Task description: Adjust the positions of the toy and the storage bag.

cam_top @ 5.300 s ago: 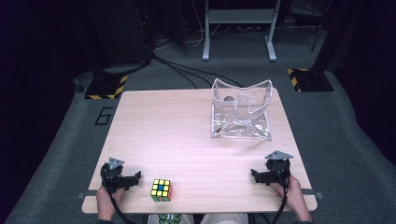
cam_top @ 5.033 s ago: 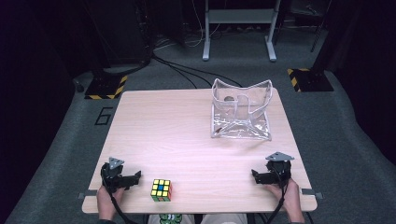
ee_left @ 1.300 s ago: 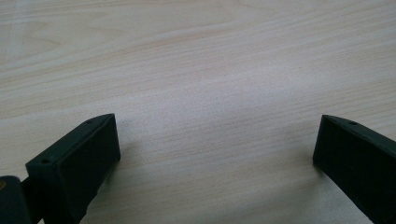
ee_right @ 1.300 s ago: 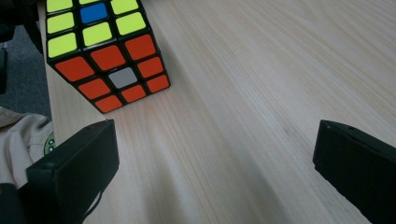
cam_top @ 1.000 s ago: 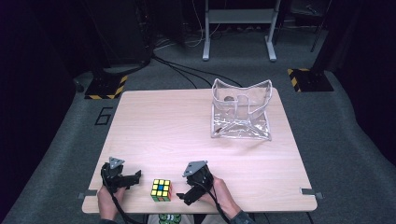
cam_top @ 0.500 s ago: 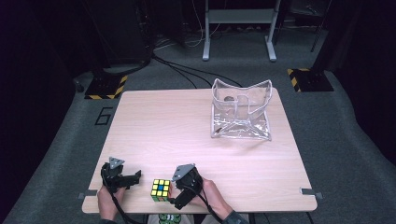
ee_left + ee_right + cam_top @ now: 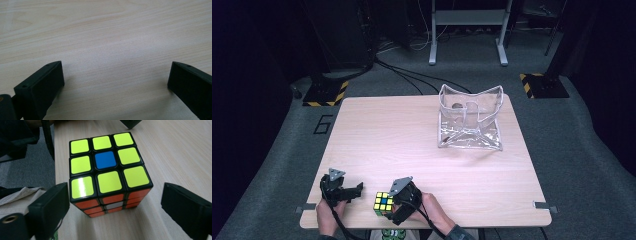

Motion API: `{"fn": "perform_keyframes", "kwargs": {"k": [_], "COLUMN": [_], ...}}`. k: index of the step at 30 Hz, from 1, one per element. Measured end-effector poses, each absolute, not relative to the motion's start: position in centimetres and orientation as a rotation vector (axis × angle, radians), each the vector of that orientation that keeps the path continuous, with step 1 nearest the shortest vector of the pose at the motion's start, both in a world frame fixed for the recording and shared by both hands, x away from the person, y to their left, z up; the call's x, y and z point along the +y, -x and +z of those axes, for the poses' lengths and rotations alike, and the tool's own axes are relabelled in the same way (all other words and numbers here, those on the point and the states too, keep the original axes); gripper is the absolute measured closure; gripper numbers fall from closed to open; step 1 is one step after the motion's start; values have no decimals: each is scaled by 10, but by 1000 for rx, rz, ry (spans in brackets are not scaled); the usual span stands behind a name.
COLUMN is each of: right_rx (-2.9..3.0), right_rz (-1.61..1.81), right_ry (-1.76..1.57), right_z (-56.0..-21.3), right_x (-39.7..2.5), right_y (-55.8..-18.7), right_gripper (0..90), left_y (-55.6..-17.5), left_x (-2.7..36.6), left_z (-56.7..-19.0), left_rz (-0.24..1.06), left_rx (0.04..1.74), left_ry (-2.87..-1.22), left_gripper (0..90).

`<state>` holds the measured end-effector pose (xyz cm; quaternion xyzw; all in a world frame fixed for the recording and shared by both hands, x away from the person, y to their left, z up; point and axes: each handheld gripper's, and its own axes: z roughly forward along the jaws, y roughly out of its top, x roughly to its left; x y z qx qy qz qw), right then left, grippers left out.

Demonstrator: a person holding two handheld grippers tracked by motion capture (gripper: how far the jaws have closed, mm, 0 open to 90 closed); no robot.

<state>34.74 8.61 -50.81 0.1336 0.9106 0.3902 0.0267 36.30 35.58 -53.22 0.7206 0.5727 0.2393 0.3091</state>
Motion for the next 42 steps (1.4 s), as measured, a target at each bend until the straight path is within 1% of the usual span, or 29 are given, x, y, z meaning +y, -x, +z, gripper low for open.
{"fn": "perform_keyframes", "kwargs": {"k": [7,11,25,42], "right_rx": [2818,2817,2787,2718], "right_rz": [1202,1182,1182,1201], "right_ry": [-385,-389,-391,-470], "right_z": [-512,-514,-512,-501], "right_x": [91,93,91,67], "right_y": [-349,-349,-348,-351], "right_gripper": [217,309,330,331], "left_y": [-363,-363,-363,-363], "left_x": [356,356,356,356], "left_z": [-532,-532,-532,-532], "left_rz": [632,632,635,632], "left_rx": [1513,1513,1514,1514], "left_ry": [-1904,-1904,-1903,-1905], "left_gripper": [5,6,5,5]}}
